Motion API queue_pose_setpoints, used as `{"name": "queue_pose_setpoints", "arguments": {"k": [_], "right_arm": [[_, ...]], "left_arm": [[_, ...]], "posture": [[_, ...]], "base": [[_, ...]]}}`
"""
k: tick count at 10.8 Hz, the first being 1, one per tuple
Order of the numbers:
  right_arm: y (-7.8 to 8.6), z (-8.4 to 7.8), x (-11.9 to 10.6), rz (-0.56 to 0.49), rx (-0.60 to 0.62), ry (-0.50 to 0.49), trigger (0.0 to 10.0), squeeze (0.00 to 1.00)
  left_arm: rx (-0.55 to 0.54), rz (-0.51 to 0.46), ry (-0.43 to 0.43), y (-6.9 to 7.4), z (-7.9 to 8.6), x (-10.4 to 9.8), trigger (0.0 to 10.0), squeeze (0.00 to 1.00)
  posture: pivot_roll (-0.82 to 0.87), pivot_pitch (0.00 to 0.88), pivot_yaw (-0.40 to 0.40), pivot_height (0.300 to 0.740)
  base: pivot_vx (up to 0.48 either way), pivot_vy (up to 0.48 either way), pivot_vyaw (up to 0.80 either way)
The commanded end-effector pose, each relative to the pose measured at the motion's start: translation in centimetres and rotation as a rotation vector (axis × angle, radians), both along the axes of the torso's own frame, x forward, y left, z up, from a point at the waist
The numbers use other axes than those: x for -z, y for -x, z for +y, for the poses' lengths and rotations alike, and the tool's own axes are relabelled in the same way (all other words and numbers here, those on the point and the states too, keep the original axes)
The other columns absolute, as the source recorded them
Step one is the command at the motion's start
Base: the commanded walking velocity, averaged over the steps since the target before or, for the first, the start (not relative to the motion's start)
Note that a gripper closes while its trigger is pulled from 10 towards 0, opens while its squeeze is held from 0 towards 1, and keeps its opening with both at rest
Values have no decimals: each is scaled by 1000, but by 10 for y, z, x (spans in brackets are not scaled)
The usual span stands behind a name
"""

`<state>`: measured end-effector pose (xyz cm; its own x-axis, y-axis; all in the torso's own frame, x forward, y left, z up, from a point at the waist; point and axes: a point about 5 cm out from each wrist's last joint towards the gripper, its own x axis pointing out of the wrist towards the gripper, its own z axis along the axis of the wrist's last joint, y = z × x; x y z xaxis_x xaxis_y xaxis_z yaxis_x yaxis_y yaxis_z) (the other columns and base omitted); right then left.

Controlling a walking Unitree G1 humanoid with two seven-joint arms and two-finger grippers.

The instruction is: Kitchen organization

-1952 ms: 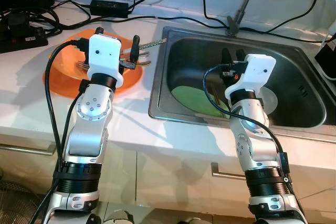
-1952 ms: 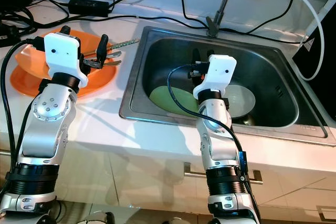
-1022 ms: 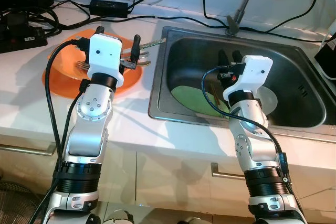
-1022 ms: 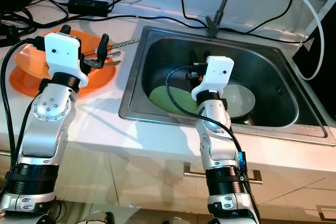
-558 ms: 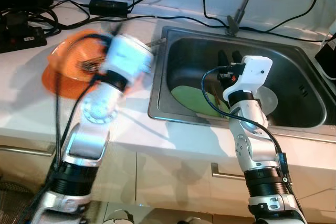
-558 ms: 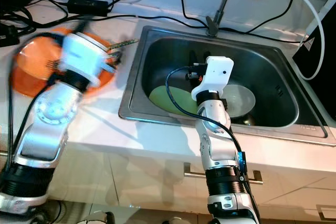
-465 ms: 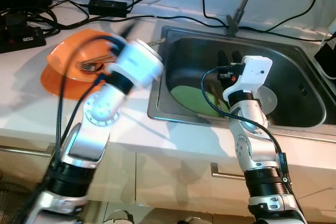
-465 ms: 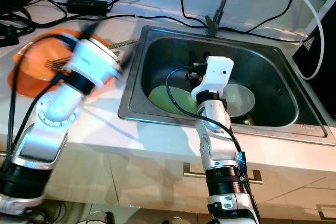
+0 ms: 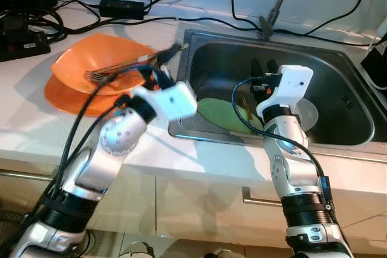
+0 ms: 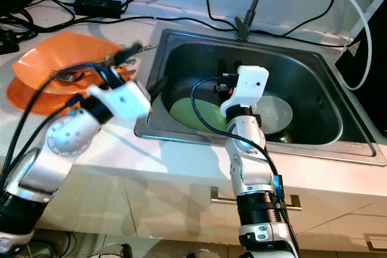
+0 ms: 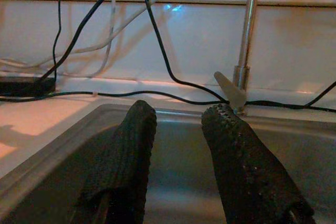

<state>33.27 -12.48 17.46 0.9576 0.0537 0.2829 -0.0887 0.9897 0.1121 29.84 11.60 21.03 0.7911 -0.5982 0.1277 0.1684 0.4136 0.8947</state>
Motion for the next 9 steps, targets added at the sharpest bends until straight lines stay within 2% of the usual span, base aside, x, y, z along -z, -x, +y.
{"name": "queue_pose_setpoints", "arguments": {"k": [1, 4, 5, 6, 7, 9], "right_arm": [[0, -5, 3, 8, 14, -10, 10000, 0], [-1, -5, 3, 8, 10, -10, 10000, 0], [-1, -5, 3, 9, 10, -10, 10000, 0], [-1, -5, 3, 9, 10, -10, 10000, 0], [-1, -5, 4, 10, 11, -10, 10000, 0], [-1, -5, 4, 12, 13, -10, 10000, 0]], "left_arm": [[7, 8, -47, 1, -1, 6, 10000, 0], [-45, 13, -110, 0, 10, 13, 10000, 0], [-68, 5, -118, -1, 13, 13, 8235, 0], [-82, 2, -120, -2, 14, 13, 3333, 0], [-92, 1, -121, -3, 15, 13, 0, 0], [-110, 0, -127, -4, 17, 13, 0, 0]], "posture": [[-20, 63, -107, 740], [-16, 60, -110, 740], [-17, 60, -111, 740], [-16, 61, -111, 740], [-17, 61, -111, 740], [-17, 61, -111, 740]], "base": [[0, 0, 0], [0, 0, 0], [0, 0, 0], [0, 0, 0], [0, 0, 0], [0, 0, 0]]}}
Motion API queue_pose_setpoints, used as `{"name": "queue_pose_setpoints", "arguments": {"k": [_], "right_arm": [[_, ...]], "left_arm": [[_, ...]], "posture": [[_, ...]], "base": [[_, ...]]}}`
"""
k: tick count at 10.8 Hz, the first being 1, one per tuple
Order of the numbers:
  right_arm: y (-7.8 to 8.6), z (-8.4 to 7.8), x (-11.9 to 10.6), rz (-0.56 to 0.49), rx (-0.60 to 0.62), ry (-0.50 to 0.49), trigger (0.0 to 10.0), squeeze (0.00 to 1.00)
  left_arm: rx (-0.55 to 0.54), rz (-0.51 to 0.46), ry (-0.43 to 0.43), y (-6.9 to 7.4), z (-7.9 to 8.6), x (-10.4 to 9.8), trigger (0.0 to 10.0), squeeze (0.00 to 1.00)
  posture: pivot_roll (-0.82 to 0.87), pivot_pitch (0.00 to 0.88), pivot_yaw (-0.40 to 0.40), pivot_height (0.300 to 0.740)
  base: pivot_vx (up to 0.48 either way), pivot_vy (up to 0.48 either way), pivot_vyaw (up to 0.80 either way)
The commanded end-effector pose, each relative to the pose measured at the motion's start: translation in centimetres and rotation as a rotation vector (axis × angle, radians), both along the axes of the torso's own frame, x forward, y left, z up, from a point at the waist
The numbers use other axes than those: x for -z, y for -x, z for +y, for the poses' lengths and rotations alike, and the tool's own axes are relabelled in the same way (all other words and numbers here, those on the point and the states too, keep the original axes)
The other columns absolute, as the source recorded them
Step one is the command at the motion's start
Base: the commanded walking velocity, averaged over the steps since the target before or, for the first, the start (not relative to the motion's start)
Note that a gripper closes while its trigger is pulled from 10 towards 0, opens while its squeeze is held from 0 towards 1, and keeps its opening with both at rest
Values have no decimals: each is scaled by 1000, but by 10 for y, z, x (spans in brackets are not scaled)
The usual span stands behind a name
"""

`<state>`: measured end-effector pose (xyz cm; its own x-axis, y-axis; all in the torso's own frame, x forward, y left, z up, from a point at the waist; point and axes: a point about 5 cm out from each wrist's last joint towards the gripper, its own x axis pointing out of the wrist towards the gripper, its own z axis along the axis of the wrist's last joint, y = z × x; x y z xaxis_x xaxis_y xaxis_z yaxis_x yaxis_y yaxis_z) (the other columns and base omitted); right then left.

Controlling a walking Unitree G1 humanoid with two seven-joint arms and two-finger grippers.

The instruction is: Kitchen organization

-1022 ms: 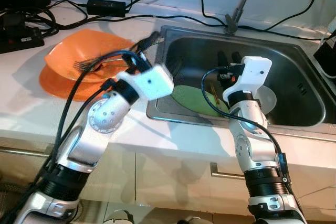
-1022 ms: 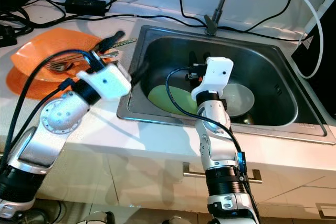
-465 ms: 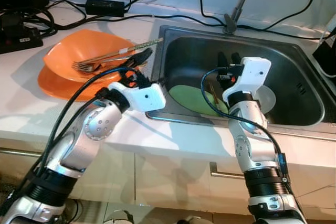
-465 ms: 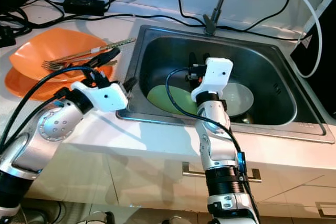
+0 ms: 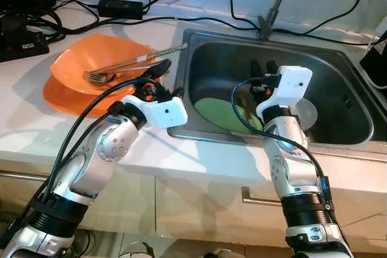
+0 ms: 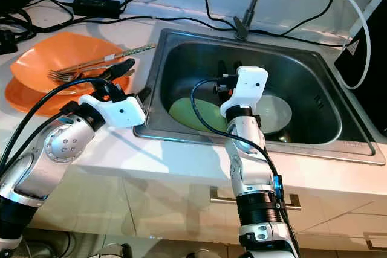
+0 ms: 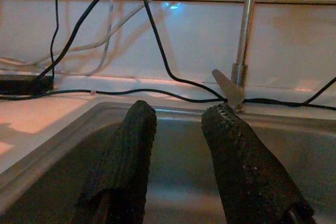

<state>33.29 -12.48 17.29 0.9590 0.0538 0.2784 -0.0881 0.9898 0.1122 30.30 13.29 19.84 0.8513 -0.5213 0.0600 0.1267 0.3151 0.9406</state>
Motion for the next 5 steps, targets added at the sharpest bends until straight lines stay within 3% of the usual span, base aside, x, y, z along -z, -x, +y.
{"name": "queue_pose_setpoints", "arguments": {"k": [1, 5], "right_arm": [[0, -5, 2, 7, 14, -10, 10000, 0], [0, -6, 4, 11, 15, -10, 10000, 0]], "left_arm": [[-8, 1, -5, 0, 0, 1, 0, 0], [-47, -8, -21, -4, 2, 1, 0, 0]], "posture": [[-19, 63, -108, 740], [-19, 65, -108, 740]], "base": [[0, 0, 0], [0, 0, 0]]}}
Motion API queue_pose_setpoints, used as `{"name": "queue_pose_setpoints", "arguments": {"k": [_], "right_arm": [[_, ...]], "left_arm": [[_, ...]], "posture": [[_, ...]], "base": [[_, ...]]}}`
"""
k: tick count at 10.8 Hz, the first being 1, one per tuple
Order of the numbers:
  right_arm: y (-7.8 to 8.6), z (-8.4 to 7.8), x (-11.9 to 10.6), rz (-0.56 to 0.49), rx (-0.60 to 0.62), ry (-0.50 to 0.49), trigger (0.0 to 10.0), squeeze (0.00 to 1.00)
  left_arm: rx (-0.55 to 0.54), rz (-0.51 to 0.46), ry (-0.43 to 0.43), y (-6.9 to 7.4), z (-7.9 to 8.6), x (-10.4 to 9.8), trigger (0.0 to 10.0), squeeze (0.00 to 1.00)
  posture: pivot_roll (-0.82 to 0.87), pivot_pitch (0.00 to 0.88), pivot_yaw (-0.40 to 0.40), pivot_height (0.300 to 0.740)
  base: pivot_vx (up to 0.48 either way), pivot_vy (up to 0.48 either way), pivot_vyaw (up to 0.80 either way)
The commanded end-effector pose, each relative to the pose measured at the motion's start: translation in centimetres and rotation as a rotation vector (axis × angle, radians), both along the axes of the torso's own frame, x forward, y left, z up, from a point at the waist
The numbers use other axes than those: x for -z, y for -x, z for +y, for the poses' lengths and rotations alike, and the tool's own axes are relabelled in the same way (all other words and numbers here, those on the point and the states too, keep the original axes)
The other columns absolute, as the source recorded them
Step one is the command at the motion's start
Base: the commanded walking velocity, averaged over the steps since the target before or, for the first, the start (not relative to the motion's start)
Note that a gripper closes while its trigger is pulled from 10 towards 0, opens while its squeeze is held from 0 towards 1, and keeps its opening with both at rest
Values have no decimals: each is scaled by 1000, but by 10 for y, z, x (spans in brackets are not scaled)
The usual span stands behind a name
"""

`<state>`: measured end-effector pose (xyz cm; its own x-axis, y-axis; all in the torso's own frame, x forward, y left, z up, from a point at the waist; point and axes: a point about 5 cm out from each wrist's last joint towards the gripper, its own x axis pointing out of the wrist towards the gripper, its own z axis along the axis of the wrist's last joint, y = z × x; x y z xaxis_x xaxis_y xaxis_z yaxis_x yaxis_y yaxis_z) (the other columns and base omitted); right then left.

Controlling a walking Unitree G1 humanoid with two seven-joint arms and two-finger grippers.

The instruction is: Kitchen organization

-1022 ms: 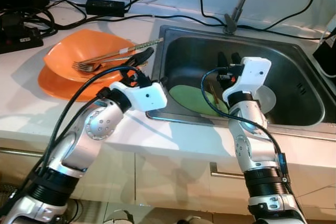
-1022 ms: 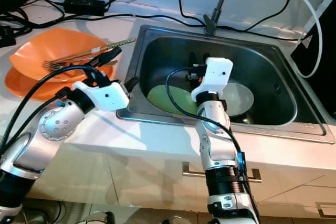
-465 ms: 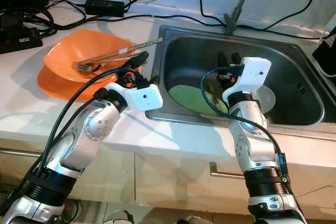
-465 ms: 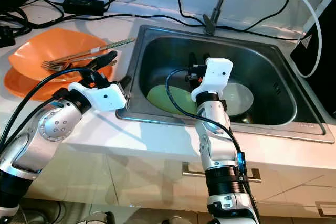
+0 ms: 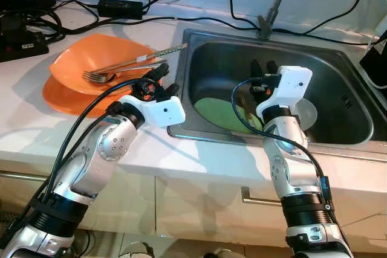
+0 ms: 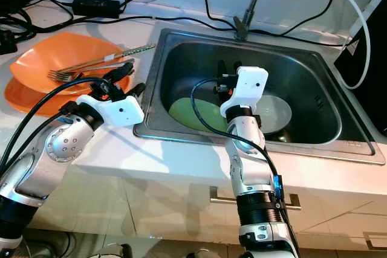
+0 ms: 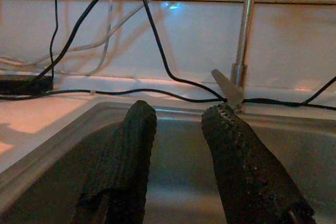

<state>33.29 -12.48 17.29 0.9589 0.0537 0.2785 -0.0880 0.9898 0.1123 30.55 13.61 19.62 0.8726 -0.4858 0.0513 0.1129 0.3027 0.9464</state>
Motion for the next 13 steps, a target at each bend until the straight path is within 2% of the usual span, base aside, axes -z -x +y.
{"name": "queue_pose_setpoints", "arguments": {"k": [1, 8, 13], "right_arm": [[0, -5, 4, 12, 15, -10, 10000, 0], [0, -6, 5, 17, 21, -7, 10000, 0], [0, -6, 5, 18, 21, -5, 10000, 0]], "left_arm": [[-6, -8, -4, -3, -2, -2, 0, 0], [-103, -94, -6, -11, 4, -12, 0, 0], [-63, -86, 27, -8, -2, -12, 0, 0]], "posture": [[-21, 65, -107, 740], [-21, 65, -107, 740], [-19, 63, -110, 740]], "base": [[0, 0, 0], [0, 0, 0], [0, 0, 0]]}}
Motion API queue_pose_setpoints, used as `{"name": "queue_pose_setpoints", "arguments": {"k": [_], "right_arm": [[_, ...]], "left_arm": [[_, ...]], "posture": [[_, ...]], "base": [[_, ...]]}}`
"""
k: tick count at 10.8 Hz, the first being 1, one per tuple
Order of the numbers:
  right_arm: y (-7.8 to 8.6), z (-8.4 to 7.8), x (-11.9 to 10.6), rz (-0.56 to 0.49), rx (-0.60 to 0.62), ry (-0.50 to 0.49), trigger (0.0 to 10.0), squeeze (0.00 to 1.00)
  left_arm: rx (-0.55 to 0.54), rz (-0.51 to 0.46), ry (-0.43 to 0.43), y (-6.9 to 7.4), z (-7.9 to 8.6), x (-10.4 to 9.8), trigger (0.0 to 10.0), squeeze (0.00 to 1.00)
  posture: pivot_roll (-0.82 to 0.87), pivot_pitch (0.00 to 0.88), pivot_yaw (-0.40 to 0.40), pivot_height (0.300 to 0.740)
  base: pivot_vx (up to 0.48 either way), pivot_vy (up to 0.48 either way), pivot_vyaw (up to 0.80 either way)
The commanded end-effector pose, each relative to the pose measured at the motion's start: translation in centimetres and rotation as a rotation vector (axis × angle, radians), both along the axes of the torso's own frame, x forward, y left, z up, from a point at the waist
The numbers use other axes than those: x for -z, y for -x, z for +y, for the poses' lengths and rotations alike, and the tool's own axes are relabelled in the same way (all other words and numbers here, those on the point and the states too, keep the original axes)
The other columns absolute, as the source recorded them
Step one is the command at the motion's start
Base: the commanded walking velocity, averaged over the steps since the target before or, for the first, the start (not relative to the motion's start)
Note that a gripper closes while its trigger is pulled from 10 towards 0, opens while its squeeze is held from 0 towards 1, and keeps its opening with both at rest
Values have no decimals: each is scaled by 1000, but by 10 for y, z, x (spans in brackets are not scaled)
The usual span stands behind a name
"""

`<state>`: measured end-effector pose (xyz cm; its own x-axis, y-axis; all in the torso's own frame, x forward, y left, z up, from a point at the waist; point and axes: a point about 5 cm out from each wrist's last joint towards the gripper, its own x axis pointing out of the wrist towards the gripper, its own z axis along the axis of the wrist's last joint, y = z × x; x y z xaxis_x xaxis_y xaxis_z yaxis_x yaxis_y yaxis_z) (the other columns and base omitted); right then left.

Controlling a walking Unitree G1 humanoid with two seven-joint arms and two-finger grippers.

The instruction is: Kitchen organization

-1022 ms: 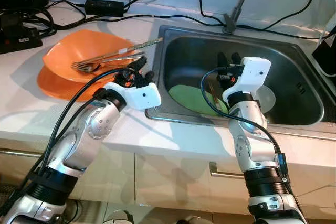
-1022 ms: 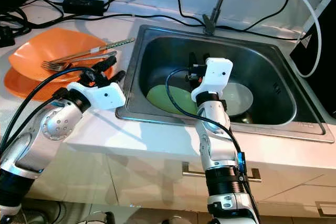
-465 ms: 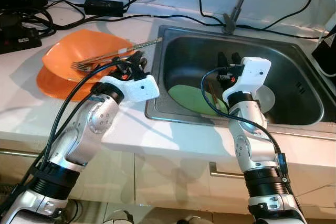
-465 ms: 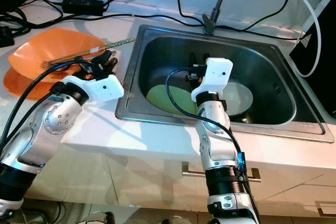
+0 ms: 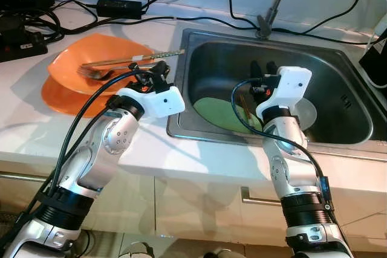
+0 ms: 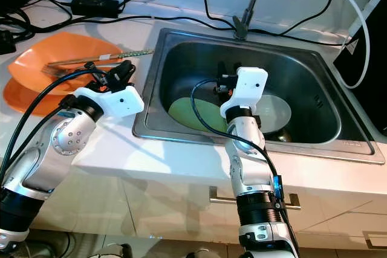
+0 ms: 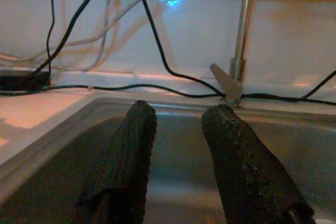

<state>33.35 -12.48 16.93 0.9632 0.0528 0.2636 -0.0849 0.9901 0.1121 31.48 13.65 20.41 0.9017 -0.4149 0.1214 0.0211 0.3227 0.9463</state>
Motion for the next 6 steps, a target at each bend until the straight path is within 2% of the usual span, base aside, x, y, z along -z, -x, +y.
{"name": "queue_pose_setpoints", "arguments": {"k": [1, 2, 3, 6], "right_arm": [[0, -6, 2, 4, 20, -6, 10000, 0], [0, -6, 2, 5, 21, -6, 10000, 0], [0, -6, 2, 6, 19, -5, 10000, 0], [-1, -5, 3, 9, 12, -3, 10000, 0]], "left_arm": [[19, -19, 21, 1, -3, -5, 0, 0], [19, -23, 52, 1, -3, -8, 314, 0], [33, 3, 223, 1, -5, -19, 10000, 0], [118, 66, 489, 1, -7, -48, 10000, 0]], "posture": [[-20, 61, -108, 740], [-20, 61, -108, 740], [-20, 61, -108, 740], [-14, 57, -113, 740]], "base": [[0, 0, 0], [0, 0, 0], [0, 0, 0], [0, 0, 0]]}}
